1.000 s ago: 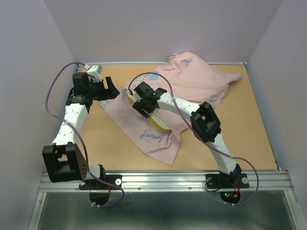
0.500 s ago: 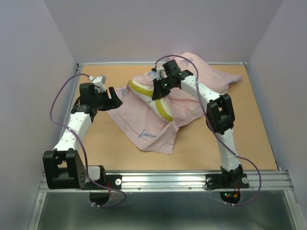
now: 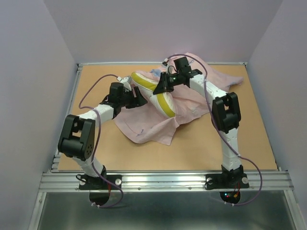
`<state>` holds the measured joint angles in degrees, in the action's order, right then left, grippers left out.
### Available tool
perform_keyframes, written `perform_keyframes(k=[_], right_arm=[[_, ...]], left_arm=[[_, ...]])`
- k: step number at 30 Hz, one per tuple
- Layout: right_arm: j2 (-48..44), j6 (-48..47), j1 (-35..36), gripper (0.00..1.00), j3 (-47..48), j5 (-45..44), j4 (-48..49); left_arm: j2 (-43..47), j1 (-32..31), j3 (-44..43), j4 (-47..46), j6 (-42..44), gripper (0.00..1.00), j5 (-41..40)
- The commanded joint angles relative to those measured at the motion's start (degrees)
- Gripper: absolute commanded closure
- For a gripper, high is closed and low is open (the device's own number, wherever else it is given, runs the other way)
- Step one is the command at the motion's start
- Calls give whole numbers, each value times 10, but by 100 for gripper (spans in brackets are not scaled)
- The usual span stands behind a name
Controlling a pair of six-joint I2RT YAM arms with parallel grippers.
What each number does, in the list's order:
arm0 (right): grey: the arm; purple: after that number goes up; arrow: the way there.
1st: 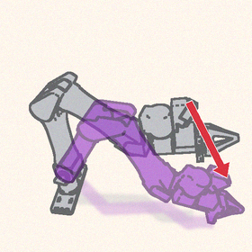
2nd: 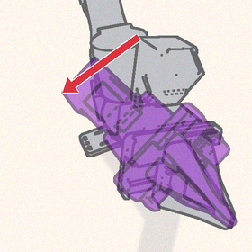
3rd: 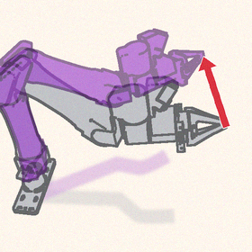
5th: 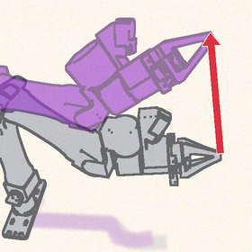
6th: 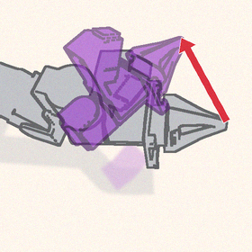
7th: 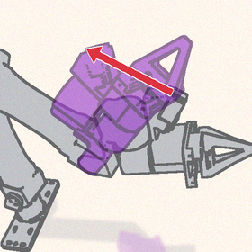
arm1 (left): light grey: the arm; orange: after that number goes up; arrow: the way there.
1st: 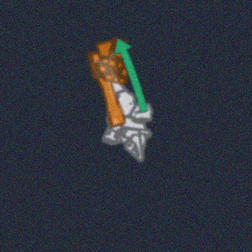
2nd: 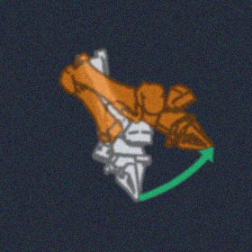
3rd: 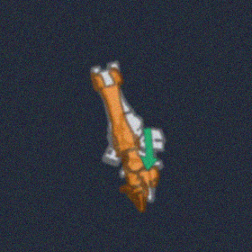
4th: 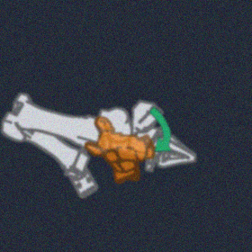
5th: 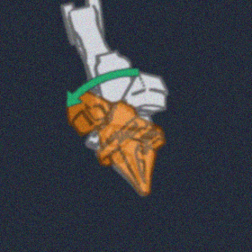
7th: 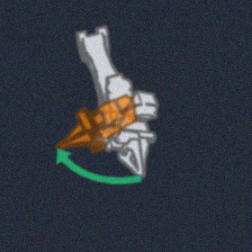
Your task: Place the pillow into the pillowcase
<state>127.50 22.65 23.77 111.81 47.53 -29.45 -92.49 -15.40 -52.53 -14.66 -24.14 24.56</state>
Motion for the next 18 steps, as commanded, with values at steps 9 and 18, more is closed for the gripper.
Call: perform_keyframes(k=[9,18], right_arm=[[-77,279,-10,99,-79,126,235],[-95,610,-10,99,-224,161,592]], left_arm=[[-167,-61,-127,-79,-34,21,-161],[-257,-116,-255,29,40,27,-319]])
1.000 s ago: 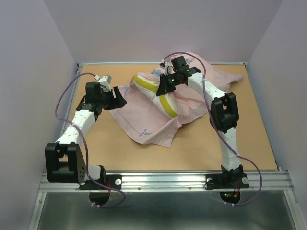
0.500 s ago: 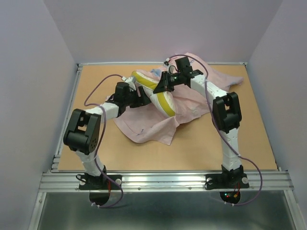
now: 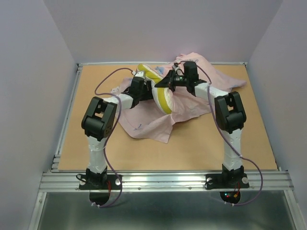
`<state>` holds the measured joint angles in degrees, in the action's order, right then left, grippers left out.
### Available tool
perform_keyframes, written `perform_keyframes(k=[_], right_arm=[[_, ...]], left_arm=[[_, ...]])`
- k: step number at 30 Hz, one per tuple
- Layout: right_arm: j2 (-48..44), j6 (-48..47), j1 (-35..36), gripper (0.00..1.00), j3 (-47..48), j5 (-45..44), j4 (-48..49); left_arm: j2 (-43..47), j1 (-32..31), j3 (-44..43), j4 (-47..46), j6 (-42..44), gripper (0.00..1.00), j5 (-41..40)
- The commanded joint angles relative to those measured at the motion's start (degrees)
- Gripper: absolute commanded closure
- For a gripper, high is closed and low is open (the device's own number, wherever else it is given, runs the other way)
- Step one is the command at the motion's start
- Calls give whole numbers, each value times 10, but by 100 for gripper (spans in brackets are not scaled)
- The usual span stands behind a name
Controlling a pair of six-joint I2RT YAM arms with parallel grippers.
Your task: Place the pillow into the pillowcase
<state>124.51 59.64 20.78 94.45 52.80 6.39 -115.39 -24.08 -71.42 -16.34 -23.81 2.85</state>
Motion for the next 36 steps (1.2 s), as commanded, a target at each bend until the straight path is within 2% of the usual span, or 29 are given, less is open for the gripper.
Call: perform_keyframes(k=[1,6,8,10,11,13,14,15,17,18,20,24,25,27,30,31,34,36], right_arm=[[-65,266,21,99,-57,107,291],[-68,303,20,99,-64,100,320],[-67,302,19,99,-67,97,326],[-65,295,19,99,-67,93,325],[-66,290,19,100,-64,93,325],[-66,276,16,100,-66,89,318],[-65,273,16,99,-73,86,316],[-64,270,14,99,-76,85,315],[-60,260,13,100,-78,85,314],[-60,247,13,99,-78,83,313],[-62,237,10,99,-77,79,304],[-69,167,9,99,-60,63,241],[-72,149,9,100,-49,58,198],[-80,124,9,99,-45,55,176],[-95,111,9,99,-59,51,165],[-100,110,9,99,-64,49,165],[-112,113,9,99,-86,41,168],[-117,116,9,99,-97,40,171]], left_arm=[[-30,-38,-66,55,45,27,-111],[-57,-40,-55,88,80,29,-149],[-59,-41,-47,85,86,42,-149],[-64,-41,-45,86,93,44,-145],[-64,-41,-56,95,94,54,-145],[-56,-34,-60,107,82,56,-128],[-42,-28,-51,98,78,56,-103],[-7,-20,-19,82,71,53,-41],[43,-3,31,-1,69,46,45],[92,-3,76,-24,79,39,88],[135,-2,115,-56,93,34,137],[213,-1,148,-60,76,32,214],[221,-1,156,-65,68,32,222],[225,-1,174,-90,50,32,246],[185,-1,175,-126,-19,36,278],[171,-1,175,-140,-70,39,281],[111,-1,169,-225,-152,46,297],[70,-1,163,-315,-228,50,316]])
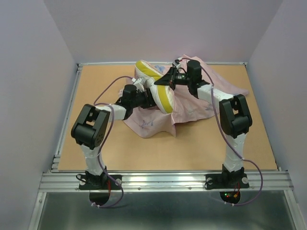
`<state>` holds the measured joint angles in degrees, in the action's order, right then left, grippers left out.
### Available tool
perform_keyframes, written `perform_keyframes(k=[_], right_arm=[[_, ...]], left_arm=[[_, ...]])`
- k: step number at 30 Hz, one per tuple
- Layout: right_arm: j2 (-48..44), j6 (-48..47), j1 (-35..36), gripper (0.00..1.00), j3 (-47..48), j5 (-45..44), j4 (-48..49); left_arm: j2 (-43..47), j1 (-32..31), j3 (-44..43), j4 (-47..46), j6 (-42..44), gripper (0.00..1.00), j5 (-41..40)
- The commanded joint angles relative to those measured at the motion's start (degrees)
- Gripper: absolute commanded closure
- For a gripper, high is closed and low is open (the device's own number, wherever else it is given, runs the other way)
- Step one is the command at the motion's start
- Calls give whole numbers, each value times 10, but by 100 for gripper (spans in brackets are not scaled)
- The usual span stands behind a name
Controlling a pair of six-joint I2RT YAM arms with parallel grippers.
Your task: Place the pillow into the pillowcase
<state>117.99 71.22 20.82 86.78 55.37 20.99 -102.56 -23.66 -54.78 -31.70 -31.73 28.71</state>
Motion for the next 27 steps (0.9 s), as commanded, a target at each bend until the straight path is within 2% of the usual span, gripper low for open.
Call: perform_keyframes(k=[1,3,6,7,8,9,11,14,15,19,20,21,27], right_arm=[[-57,0,9,100,-25,11,25],[-61,2,9,99,-34,10,26],[-67,14,9,100,-45,11,31],[-70,18,9,100,-50,11,36],[-73,22,9,99,-54,9,39],[-79,23,9,100,-57,6,39],[-87,16,7,99,-68,1,37],[-93,-14,3,99,-80,-16,-1],[-94,-40,0,99,-83,-32,-23],[-90,-42,-10,99,-98,-54,-24],[-87,-42,-12,100,-99,-57,-24],[-87,-42,-13,99,-100,-61,-24],[-83,-85,-13,99,-108,-97,-45]], left_arm=[[-71,-5,-8,-197,-167,50,60],[-100,-6,-27,-211,-199,50,56],[-119,-7,-51,-203,-182,48,19],[-124,-7,-64,-173,-161,48,-4],[-128,-7,-78,-92,-142,49,-29],[-141,-7,-116,-32,-90,51,-97],[-153,-4,-167,123,-53,51,-179],[-135,10,-168,216,8,56,-220],[-120,26,-160,232,37,57,-222],[-89,77,-139,329,103,60,-247],[-84,87,-132,344,132,65,-223],[-79,90,-142,370,140,67,-271],[-68,117,-168,424,209,70,-309]])
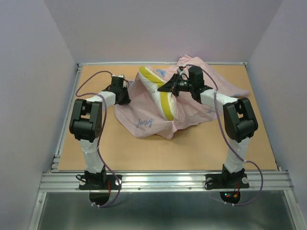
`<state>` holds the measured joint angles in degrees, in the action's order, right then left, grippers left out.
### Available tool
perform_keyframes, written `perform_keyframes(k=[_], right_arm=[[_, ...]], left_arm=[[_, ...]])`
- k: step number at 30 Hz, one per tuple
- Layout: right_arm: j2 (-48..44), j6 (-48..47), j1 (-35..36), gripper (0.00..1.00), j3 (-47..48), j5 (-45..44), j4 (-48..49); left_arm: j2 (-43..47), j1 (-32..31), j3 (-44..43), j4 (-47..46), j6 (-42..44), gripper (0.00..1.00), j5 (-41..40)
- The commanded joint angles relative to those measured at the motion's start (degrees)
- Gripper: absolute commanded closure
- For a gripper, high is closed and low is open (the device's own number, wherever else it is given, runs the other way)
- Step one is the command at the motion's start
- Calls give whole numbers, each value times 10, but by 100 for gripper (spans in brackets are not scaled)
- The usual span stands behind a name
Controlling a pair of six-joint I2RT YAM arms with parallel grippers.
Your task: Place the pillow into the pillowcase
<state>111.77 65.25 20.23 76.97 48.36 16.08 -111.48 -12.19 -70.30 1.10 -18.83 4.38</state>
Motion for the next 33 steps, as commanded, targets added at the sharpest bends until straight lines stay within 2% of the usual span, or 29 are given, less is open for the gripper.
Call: perform_keyframes(k=[1,2,4,7,8,9,10,12,15,21,23,27,28,30,33], right_arm=[[-19,-34,-8,100,-15,-29,-7],[-16,-40,-7,99,-19,-29,-9],[-5,-50,-7,100,-33,-30,-10],[14,-42,-7,100,-38,-16,-8],[17,-37,-7,100,-39,-13,-3],[17,-29,-7,99,-42,-9,9],[13,-9,-7,99,-45,-5,37],[9,5,-7,100,-37,-2,50],[4,33,-7,99,-21,6,70],[-19,64,-7,100,-15,18,87],[-21,72,-7,99,-18,24,86],[-25,90,-7,99,-29,26,91],[-24,97,-7,99,-31,27,94],[-24,123,-7,99,-38,31,109],[-25,130,-7,99,-38,32,115]], left_arm=[[25,2,-14,94,87,70,-66],[29,2,-16,89,92,70,-59],[45,0,-17,77,109,66,11],[101,0,36,-7,87,51,135],[116,-2,56,-90,55,44,165],[129,-6,74,-128,36,42,190],[137,-16,98,-161,17,41,232],[121,-32,97,-213,-39,43,265],[54,-63,71,-258,-125,48,304],[-14,-96,39,-359,-240,54,314],[-36,-104,14,-363,-256,55,313],[-61,-120,-6,-363,-257,48,262],[-72,-122,-11,-350,-255,47,220],[-94,-122,-34,-270,-243,47,146],[-102,-122,-44,-200,-193,48,83]])
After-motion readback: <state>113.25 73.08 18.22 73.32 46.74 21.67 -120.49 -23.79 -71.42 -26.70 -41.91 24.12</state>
